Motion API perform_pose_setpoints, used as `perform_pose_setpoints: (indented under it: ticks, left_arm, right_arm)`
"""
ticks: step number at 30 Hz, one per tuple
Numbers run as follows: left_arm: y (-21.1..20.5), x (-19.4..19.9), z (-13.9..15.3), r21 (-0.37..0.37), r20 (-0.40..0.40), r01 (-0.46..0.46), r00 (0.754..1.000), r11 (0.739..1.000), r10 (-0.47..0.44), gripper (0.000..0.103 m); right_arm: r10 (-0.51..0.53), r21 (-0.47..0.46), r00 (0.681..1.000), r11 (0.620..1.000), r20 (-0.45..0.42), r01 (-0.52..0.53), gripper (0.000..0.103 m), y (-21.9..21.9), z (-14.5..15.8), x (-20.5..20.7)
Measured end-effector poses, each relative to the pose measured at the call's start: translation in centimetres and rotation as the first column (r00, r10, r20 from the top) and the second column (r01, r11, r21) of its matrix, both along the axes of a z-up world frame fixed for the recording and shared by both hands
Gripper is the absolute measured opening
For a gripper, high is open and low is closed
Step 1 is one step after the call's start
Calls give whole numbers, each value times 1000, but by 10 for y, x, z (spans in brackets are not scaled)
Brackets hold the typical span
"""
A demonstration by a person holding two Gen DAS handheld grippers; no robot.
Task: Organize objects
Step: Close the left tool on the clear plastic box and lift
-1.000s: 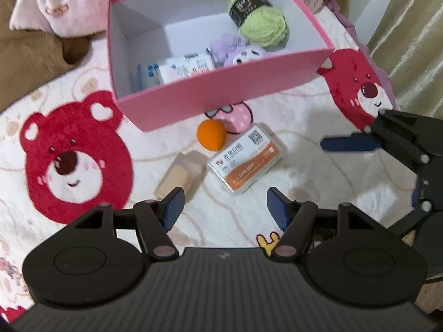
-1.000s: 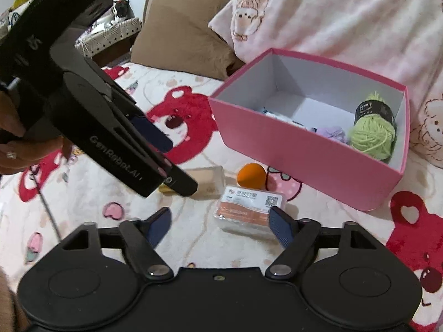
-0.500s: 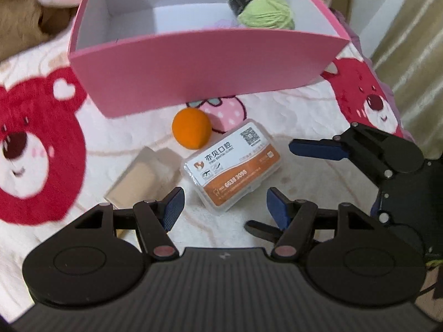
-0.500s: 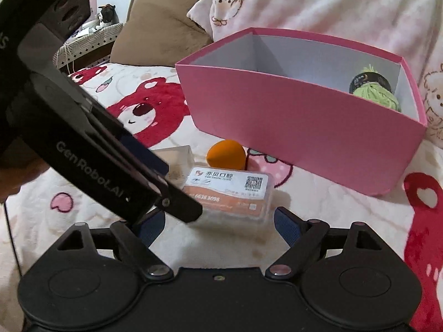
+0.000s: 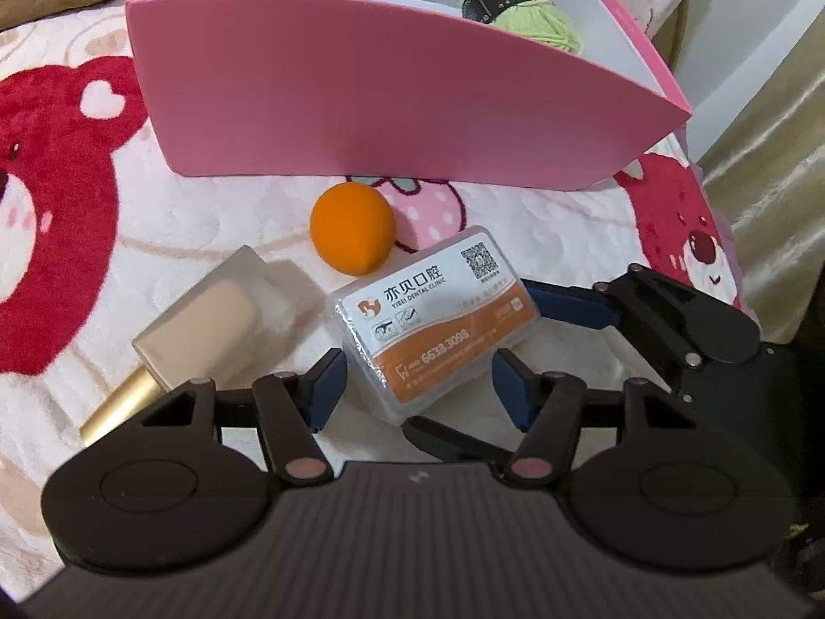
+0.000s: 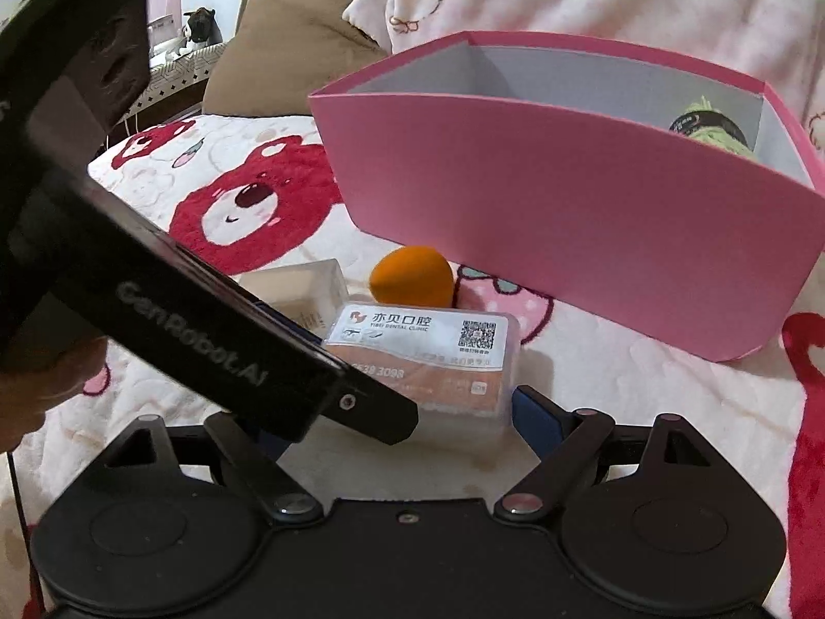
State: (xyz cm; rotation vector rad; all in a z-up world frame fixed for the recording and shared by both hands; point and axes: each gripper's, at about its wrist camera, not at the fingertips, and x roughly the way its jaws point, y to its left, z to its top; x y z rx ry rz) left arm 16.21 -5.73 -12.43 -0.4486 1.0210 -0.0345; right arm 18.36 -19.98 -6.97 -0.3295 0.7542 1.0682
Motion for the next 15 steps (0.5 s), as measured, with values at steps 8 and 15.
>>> perform_pose_setpoints:
  ticks: [8,15]
  left_arm:
    - [-12,4,-2,-94,2,28,1000,995,-27,60]
    - [4,-6,3,-106,10,-19,1000,994,20,58]
  right_arm:
    - [-43,-70,997,997,-57,39,95,-17,12,3]
    - [-31,-54,999,998,-41,29,96,-16,7,1]
